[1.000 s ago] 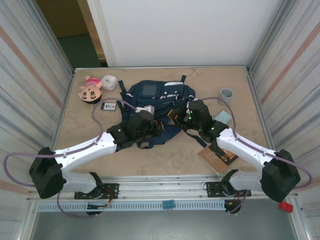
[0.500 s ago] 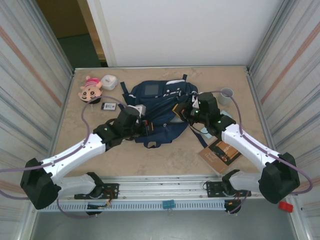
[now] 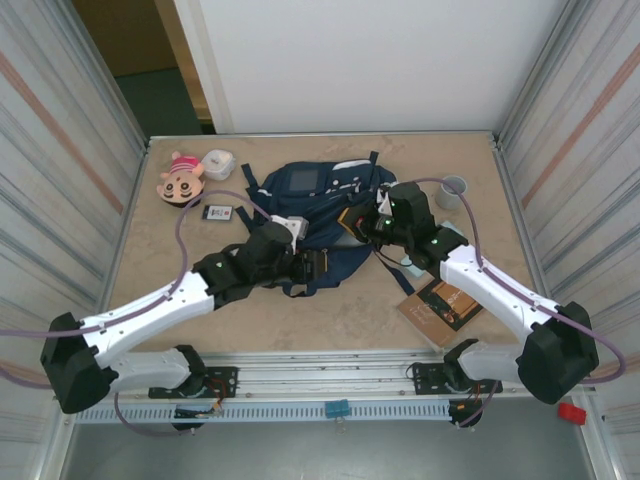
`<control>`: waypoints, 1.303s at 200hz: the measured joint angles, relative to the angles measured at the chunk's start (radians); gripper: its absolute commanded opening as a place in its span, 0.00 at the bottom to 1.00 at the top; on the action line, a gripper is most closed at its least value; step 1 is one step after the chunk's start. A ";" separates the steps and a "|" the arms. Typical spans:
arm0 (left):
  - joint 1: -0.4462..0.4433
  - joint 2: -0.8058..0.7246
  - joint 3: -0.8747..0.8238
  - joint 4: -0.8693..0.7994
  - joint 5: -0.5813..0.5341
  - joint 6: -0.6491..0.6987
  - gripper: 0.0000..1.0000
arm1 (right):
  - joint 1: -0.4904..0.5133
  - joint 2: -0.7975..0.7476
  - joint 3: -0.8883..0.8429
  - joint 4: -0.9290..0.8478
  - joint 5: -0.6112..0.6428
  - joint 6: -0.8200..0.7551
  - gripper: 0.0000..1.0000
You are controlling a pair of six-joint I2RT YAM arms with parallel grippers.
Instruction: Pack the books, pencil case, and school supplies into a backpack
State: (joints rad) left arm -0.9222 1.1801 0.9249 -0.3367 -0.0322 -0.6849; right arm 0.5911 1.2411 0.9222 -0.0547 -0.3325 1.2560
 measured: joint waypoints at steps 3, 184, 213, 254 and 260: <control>-0.005 0.005 0.006 -0.004 -0.010 -0.002 0.51 | 0.002 0.000 0.002 0.000 0.001 0.000 0.03; 0.014 0.101 -0.011 0.136 -0.008 -0.124 0.00 | 0.017 0.000 0.015 -0.084 0.023 -0.092 0.02; 0.046 0.087 -0.055 0.204 0.104 -0.127 0.00 | -0.018 0.000 0.015 -0.106 -0.030 -0.144 0.02; 0.082 0.063 -0.050 0.176 0.228 -0.024 0.00 | -0.117 0.019 0.018 -0.127 -0.165 -0.204 0.02; 0.088 0.057 -0.050 0.173 0.246 -0.005 0.00 | -0.135 0.028 0.021 -0.132 -0.192 -0.214 0.02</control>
State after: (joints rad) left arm -0.8345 1.2369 0.8749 -0.1638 0.2138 -0.6899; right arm 0.4561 1.2690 0.9432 -0.1864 -0.5243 1.0420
